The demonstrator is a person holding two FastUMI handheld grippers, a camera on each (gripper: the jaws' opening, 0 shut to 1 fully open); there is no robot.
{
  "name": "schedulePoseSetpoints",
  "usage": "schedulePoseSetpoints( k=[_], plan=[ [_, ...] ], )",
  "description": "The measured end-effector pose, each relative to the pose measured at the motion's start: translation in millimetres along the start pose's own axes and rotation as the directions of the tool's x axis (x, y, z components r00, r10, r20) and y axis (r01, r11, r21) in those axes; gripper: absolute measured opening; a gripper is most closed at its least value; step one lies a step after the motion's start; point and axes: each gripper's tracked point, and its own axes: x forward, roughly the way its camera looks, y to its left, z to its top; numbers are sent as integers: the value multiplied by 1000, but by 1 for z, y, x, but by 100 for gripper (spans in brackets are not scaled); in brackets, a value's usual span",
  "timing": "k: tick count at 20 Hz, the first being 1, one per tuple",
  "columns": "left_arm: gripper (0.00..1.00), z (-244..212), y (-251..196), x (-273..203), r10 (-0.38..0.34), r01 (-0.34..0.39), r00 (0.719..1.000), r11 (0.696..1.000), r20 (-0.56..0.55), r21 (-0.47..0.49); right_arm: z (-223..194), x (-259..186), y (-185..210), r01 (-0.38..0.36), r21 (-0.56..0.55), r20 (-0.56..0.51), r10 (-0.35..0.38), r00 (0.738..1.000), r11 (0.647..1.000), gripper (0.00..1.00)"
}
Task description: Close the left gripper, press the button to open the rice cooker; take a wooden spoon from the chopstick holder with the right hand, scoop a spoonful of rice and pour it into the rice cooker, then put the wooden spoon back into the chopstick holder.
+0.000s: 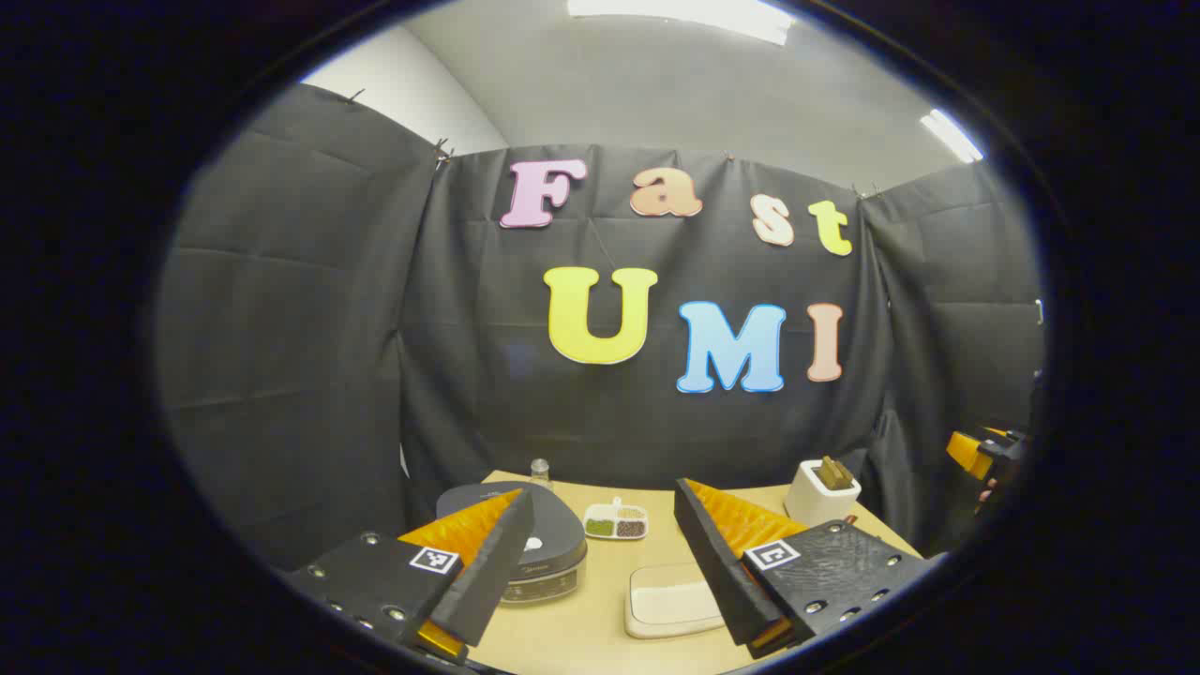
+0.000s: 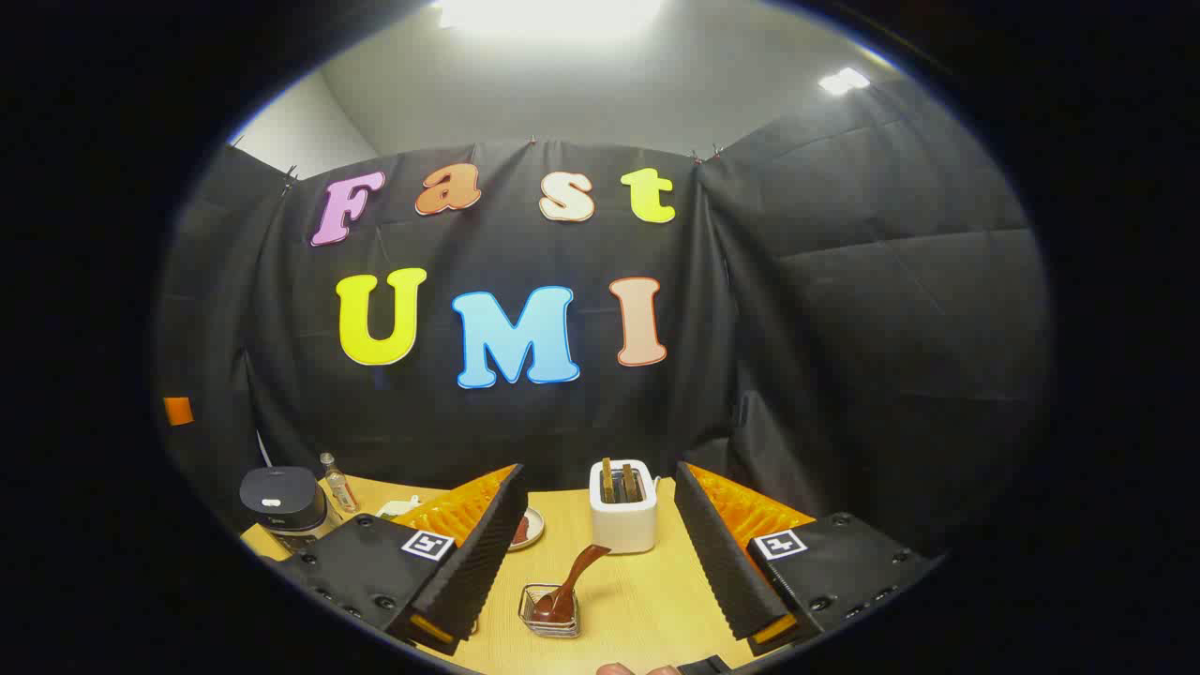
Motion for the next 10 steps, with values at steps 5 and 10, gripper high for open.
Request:
schedulePoseSetpoints(
  k=[5,10],
  plan=[
    [96,-7,-28,1,-5,5,1000,1000,-18,8,6,7,3,-65,-4,5,65,998,998,100],
    [96,-2,-45,2,-31,31,1000,998,-3,63,-5,5,2,-72,-23,-20,72,997,997,100]
  ],
)
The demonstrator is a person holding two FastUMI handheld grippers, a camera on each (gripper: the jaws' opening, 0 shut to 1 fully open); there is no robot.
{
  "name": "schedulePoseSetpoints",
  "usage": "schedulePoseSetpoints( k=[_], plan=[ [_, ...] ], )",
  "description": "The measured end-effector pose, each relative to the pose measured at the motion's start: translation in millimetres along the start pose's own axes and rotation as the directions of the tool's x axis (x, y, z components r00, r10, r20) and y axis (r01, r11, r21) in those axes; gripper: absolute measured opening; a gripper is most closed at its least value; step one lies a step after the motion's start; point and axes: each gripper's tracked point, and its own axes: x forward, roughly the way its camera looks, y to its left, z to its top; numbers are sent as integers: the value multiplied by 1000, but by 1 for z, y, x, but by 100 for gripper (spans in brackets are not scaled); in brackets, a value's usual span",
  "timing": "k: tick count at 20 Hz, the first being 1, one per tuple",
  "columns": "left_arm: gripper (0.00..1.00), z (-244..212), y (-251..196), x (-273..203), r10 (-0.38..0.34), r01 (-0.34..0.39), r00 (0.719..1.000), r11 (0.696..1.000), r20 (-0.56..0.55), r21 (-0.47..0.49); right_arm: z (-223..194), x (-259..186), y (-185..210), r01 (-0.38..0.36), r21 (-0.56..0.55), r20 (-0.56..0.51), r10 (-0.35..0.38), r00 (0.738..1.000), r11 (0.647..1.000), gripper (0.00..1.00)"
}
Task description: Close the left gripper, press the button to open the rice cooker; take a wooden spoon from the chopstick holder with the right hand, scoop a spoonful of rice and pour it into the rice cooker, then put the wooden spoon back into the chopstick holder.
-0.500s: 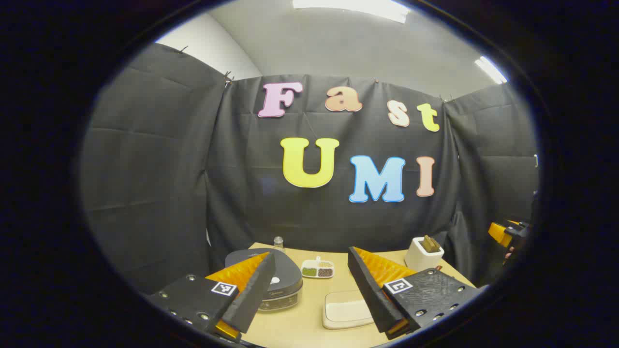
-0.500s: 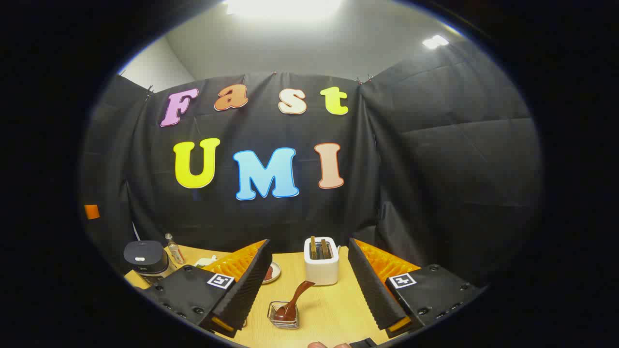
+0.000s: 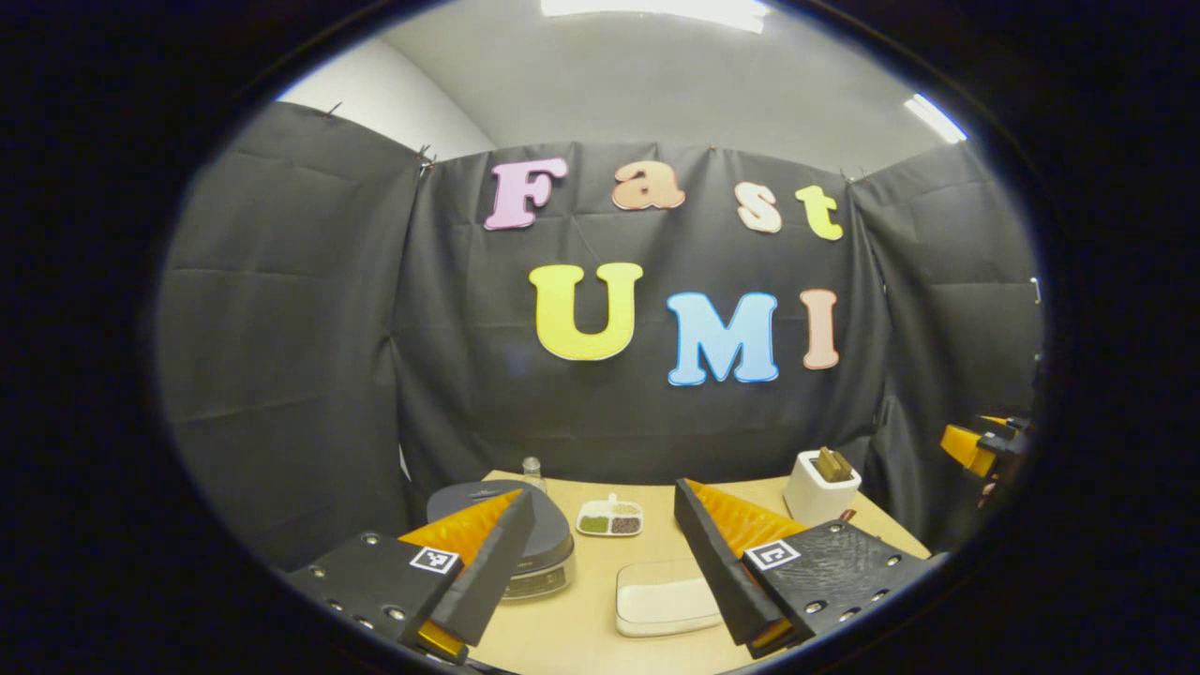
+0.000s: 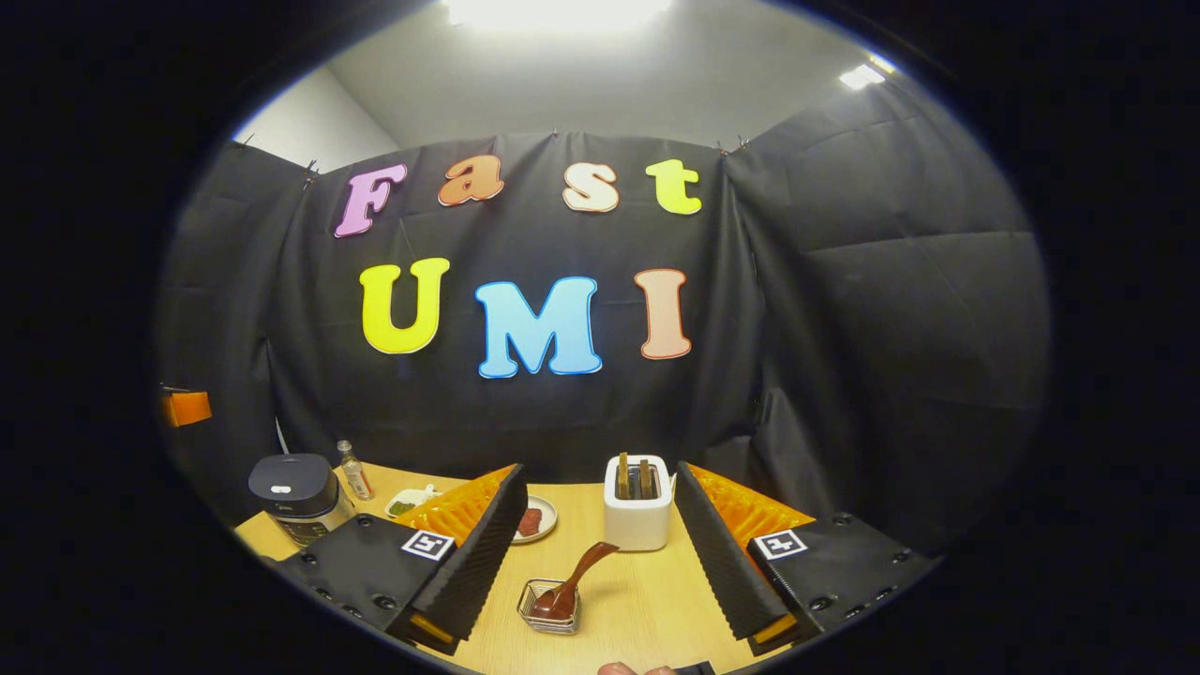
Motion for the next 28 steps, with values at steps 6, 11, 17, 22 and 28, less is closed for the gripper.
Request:
schedulePoseSetpoints(
  k=[6,11,17,22,28],
  plan=[
    [96,-15,-3,25,-94,94,995,995,-29,-13,-3,-5,3,71,-2,-15,-71,997,997,96],
    [93,-30,17,45,-151,148,987,987,-52,-65,-1,-9,25,115,5,-23,-115,993,993,100],
    [77,-44,62,44,-209,209,974,978,-84,-14,3,-11,53,137,6,-16,-137,991,991,97],
    [36,-60,99,51,-203,202,969,979,-144,-20,2,-5,83,134,-1,5,-134,991,991,97],
    [15,-61,119,58,-250,253,953,967,-172,-7,-11,-8,109,132,-59,21,-131,991,990,97]
  ],
)
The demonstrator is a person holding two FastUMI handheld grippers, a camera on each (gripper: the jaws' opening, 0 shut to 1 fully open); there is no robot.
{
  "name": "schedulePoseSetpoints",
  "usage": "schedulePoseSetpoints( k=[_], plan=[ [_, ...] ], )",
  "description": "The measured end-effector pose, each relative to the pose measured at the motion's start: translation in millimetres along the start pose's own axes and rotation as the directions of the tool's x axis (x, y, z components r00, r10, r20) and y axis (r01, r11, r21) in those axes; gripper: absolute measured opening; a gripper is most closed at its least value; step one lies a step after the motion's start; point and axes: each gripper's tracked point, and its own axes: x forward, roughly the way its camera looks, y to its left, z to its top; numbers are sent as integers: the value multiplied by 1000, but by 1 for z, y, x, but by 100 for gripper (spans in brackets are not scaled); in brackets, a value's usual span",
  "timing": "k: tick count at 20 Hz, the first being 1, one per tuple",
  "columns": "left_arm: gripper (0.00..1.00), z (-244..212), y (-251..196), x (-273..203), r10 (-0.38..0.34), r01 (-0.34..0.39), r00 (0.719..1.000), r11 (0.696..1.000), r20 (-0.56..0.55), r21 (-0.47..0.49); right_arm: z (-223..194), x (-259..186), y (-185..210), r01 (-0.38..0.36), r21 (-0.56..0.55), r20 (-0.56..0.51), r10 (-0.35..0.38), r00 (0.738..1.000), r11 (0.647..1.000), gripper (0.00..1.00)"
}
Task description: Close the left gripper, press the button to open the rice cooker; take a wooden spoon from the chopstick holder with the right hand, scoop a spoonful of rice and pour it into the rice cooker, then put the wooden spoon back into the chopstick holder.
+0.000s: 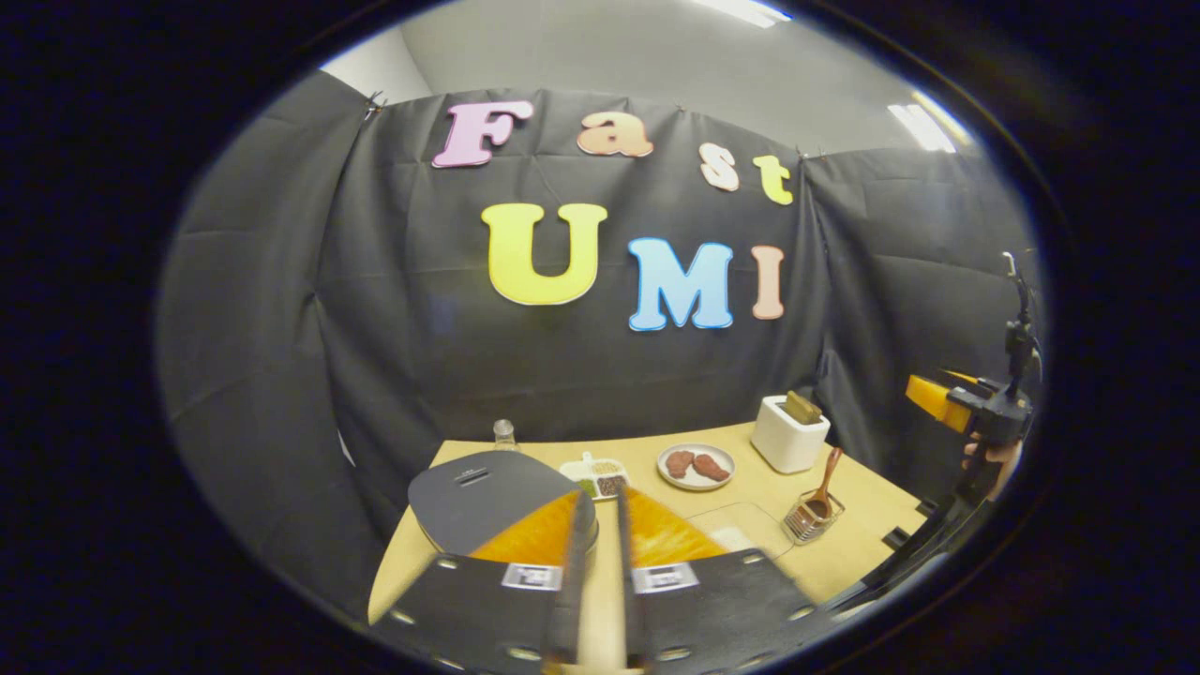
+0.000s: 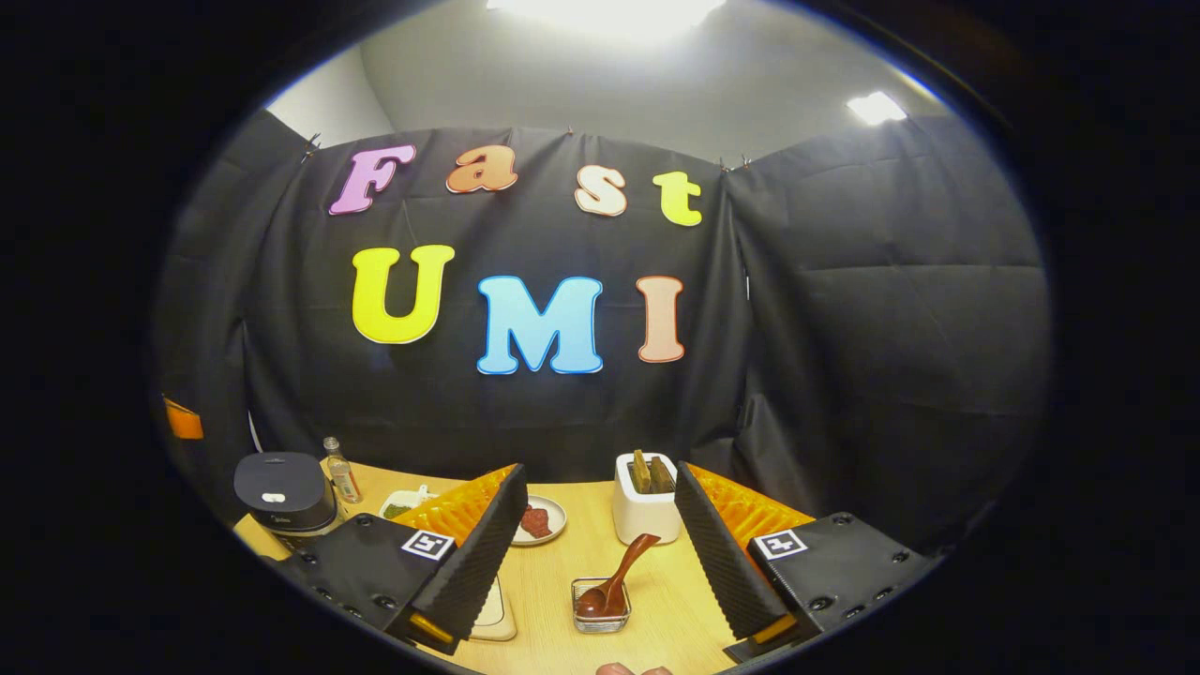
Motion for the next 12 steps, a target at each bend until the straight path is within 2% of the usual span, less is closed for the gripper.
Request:
schedulePoseSetpoints(
  k=[1,5,7,8,9,10,12],
  plan=[
    [2,-6,1,4,-29,29,999,1000,-16,-11,-2,-1,3,-1,-1,-3,1,1000,1000,100],
    [1,-9,14,24,-43,41,998,998,-52,-50,-2,-4,3,22,-12,2,-22,1000,1000,100],
    [2,-19,20,36,-62,55,992,997,-110,-63,-2,-5,-1,43,-8,4,-43,999,999,97],
    [0,-22,28,44,-60,52,989,997,-137,-58,-3,-6,-4,56,-6,3,-56,998,998,100],
    [4,-27,35,54,-59,51,985,997,-160,-57,-3,-8,-7,70,-3,2,-70,998,998,100],
    [2,-31,40,63,-70,58,980,996,-185,-69,-5,-11,-10,85,0,-2,-85,996,996,96],
    [0,-42,46,79,-86,64,969,993,-231,-99,-8,-17,-18,115,3,-9,-115,993,993,100]
  ],
)
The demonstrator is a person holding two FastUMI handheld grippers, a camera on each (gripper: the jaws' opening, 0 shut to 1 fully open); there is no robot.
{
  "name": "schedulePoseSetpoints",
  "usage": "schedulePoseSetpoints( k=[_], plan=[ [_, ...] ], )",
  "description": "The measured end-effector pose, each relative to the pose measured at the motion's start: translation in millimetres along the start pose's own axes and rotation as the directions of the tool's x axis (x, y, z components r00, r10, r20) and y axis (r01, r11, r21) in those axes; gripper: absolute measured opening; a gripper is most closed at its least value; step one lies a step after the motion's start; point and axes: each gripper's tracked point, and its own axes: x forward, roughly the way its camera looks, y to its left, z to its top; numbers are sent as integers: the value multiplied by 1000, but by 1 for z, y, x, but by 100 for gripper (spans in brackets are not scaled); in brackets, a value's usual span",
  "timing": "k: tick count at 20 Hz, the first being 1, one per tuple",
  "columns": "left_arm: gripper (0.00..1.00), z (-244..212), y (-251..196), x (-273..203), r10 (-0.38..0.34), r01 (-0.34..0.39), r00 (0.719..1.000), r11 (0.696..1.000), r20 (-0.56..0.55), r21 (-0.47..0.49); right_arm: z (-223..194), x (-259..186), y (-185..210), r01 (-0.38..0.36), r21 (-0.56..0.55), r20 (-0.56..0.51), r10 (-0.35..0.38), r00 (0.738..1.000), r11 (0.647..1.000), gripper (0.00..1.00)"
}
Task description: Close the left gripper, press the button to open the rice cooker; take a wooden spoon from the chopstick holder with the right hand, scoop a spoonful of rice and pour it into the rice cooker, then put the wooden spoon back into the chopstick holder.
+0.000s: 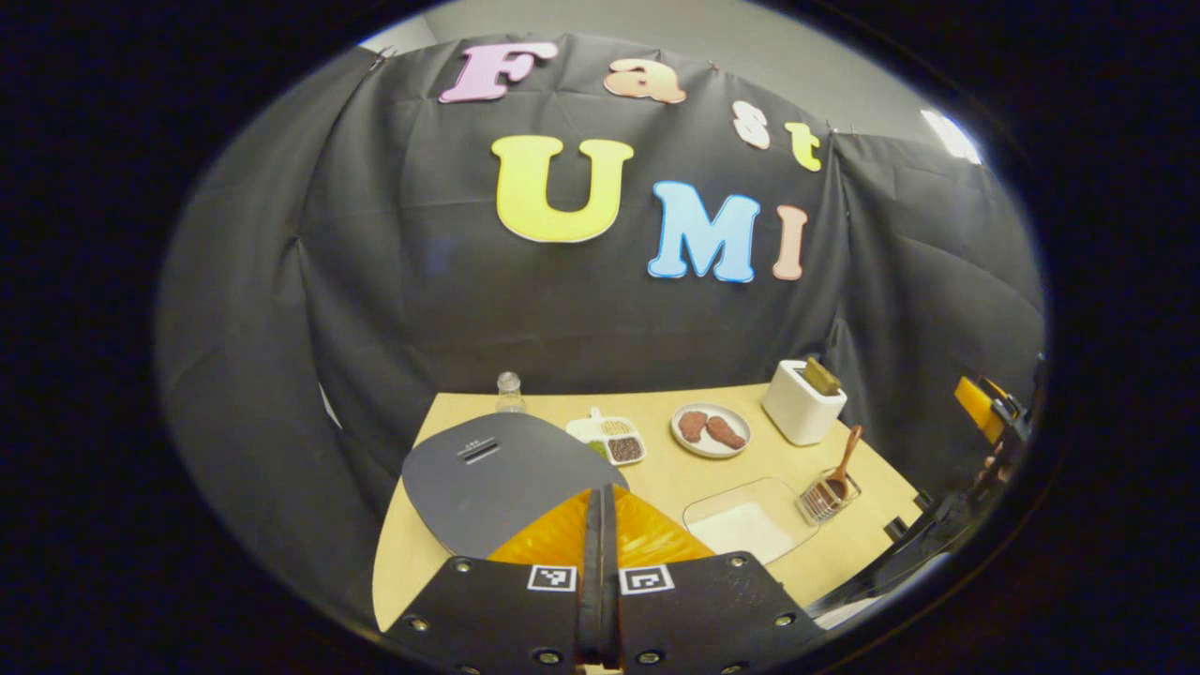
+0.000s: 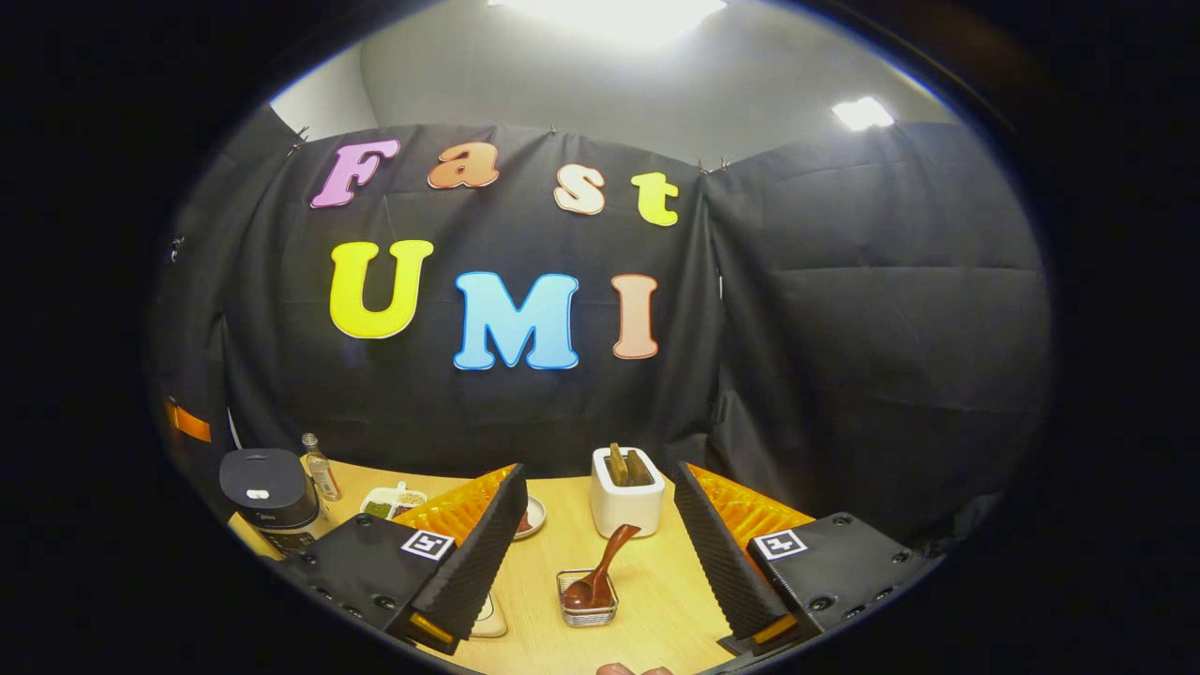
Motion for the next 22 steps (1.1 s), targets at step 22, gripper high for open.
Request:
schedulePoseSetpoints(
  k=[22],
  plan=[
    [2,-86,31,107,5,-29,958,997,-288,-78,-35,-20,-51,164,54,-120,-157,980,985,97]
  ],
)
